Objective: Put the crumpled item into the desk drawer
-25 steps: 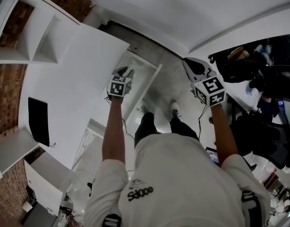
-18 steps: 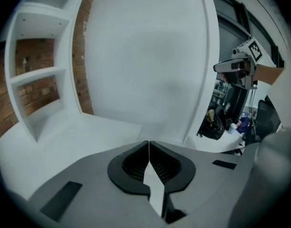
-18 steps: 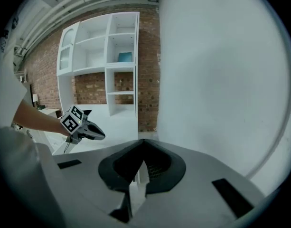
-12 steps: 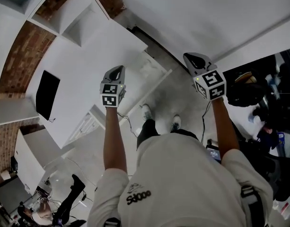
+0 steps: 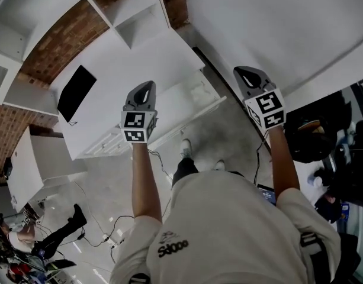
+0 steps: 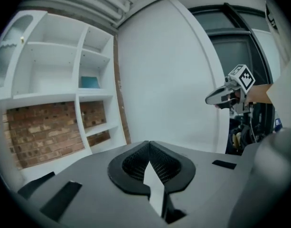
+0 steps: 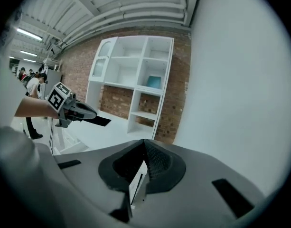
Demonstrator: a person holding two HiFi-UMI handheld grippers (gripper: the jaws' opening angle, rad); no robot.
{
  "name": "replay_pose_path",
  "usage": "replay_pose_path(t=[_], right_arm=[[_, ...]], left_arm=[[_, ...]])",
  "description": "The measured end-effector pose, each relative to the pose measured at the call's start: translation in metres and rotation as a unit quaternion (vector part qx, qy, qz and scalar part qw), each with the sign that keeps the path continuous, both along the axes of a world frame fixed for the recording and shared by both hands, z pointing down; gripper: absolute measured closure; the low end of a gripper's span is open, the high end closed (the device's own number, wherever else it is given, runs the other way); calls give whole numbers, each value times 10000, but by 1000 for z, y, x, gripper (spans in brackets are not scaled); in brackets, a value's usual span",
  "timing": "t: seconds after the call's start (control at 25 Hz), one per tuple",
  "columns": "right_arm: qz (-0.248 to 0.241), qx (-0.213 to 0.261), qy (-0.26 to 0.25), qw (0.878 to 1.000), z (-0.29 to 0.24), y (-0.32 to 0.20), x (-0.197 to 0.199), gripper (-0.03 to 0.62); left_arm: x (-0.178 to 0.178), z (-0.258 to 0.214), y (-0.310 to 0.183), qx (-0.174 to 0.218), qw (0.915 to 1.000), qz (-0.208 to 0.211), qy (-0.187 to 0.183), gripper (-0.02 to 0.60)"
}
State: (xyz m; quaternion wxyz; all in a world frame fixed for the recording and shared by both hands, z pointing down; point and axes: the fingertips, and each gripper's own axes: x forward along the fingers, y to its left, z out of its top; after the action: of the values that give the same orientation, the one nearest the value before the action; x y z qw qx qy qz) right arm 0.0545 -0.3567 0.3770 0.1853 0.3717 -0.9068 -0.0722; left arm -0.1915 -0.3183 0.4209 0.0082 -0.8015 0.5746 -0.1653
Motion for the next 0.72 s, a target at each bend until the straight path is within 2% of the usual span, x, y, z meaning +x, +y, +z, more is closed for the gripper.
replay_pose_path(t=[0.16, 0.32, 0.52, 0.72], right_arm=[[-245, 292, -32, 9993, -26, 23, -10, 589], [-417, 511, -89, 9978, -48, 44, -10, 589], [-573, 741, -231, 9953, -73, 75, -10, 589], [-656, 870, -323, 9935, -88, 100, -6, 589]], left_arm=[[-5, -42, 31, 343, 9992, -214, -7, 563], [3, -78, 62, 730, 9967, -310, -171, 563], [20, -112, 102, 1123, 9915, -322, -575, 563], [36, -133, 131, 1335, 9891, -267, -564, 563]])
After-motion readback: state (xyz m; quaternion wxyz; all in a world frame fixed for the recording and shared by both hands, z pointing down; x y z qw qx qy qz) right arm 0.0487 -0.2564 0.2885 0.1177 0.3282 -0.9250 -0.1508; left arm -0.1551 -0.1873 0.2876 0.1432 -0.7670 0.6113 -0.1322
